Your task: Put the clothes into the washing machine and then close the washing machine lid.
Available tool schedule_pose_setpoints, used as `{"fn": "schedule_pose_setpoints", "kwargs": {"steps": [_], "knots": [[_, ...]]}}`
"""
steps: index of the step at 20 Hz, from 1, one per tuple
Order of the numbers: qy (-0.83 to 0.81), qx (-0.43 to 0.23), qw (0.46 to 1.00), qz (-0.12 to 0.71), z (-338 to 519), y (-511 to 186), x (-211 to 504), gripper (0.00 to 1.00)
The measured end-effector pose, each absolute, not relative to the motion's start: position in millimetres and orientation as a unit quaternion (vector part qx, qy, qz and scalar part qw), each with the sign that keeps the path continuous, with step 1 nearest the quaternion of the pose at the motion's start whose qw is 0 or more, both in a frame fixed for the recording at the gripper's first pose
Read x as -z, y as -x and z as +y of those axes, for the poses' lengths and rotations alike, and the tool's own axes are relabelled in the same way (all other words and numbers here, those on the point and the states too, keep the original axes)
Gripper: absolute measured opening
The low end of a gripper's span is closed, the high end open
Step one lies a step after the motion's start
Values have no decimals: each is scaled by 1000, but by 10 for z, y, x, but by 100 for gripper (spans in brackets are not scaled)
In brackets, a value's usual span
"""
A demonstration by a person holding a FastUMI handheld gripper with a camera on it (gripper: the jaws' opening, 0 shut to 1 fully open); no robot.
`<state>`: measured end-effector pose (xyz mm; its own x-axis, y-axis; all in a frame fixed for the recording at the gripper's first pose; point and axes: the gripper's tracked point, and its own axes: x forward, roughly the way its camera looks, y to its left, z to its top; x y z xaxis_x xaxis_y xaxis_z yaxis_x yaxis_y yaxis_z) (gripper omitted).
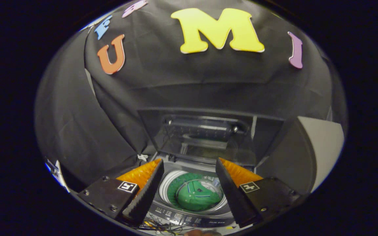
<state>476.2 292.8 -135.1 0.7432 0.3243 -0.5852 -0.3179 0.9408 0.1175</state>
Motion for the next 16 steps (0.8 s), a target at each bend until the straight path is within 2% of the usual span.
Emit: {"fn": "schedule_pose_setpoints", "kwargs": {"steps": [7, 11, 16], "knots": [[-21, -152, 955, 254, 2785, -5039, 512, 98], [2, -147, 958, 246, 2780, -5353, 412, 98], [0, -152, 950, 274, 2887, -5816, 663, 98]]}}
